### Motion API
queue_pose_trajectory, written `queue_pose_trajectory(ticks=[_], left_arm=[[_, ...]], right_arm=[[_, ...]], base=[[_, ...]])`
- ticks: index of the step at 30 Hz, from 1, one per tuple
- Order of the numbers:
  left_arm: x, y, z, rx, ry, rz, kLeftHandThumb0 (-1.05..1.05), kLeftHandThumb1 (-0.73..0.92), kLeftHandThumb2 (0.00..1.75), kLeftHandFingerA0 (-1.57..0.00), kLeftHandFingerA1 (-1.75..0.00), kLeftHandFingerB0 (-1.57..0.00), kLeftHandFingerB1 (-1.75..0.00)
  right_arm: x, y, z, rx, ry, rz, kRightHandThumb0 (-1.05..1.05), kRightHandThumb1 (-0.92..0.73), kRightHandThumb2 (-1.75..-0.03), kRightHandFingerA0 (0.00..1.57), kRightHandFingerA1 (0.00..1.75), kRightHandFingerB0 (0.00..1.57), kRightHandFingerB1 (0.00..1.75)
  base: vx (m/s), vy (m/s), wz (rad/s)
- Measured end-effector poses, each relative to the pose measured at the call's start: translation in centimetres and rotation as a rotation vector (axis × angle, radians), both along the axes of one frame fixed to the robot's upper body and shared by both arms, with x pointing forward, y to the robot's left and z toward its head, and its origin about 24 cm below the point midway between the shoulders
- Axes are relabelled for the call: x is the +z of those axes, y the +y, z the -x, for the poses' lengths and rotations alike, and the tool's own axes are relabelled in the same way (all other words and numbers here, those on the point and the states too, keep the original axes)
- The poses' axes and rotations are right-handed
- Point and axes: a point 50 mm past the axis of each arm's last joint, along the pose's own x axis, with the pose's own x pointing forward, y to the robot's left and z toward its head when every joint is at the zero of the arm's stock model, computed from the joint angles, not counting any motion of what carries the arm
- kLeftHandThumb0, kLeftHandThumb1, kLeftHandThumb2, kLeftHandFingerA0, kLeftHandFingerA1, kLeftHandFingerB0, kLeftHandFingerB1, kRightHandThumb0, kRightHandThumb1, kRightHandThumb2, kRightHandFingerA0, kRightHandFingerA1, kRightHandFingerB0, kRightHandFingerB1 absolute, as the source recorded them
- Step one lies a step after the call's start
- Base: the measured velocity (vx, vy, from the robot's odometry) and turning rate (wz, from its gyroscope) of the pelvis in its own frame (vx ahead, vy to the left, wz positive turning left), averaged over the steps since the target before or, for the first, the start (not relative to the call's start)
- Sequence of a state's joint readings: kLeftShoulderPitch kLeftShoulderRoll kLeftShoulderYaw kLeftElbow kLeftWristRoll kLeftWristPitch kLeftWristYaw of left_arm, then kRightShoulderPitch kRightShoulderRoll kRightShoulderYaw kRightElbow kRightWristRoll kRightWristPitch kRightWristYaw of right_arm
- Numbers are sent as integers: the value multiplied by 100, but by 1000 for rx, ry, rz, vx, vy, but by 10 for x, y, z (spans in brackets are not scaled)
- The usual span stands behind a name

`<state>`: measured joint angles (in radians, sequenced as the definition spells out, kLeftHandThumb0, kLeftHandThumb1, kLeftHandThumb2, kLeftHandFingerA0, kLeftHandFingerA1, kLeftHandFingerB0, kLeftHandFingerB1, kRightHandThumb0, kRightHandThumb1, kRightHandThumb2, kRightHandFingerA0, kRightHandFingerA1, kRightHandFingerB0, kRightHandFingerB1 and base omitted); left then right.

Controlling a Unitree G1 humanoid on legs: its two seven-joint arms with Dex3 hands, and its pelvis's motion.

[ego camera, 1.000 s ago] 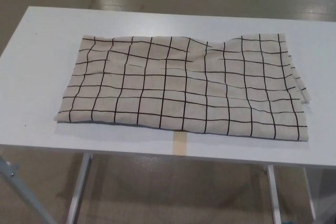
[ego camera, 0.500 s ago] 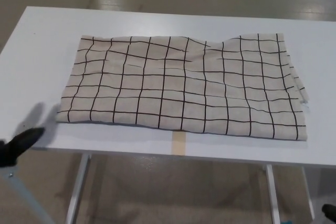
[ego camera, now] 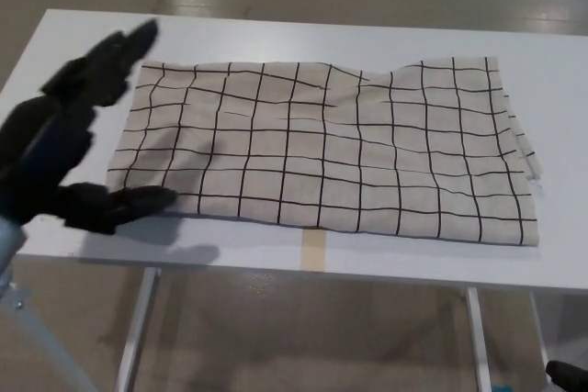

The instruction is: Use the left hand to fold a white towel with checkered patterns in half.

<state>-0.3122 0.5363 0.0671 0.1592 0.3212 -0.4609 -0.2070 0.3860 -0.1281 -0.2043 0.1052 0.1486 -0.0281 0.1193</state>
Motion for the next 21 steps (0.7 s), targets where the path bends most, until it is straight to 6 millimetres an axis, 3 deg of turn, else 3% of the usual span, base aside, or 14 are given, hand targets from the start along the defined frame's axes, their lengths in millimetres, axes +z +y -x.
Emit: queue_pose_trajectory(ticks=[3,4,12,21], left_arm=[[-7,-8,-12,-3,47,-76,-65,48,55,0,0,0,-8],[-10,-10,-15,-3,62,-99,-65,48,55,0,0,0,-8],[-34,-11,-35,42,187,-291,-61,46,54,0,0,0,-7],[-66,5,-51,160,304,-512,-60,45,54,0,0,0,-8]], right_arm=[[0,0,0,3,-2,4,-30,-42,-76,38,60,48,63],[0,0,0,3,-2,4,-25,-54,-56,41,55,53,56],[1,0,0,4,-8,6,-25,-55,-56,42,56,53,57],[0,1,3,11,-16,19,-26,-55,-56,43,56,53,57]], base=[[0,0,0],[0,0,0],[0,0,0],[0,0,0]])
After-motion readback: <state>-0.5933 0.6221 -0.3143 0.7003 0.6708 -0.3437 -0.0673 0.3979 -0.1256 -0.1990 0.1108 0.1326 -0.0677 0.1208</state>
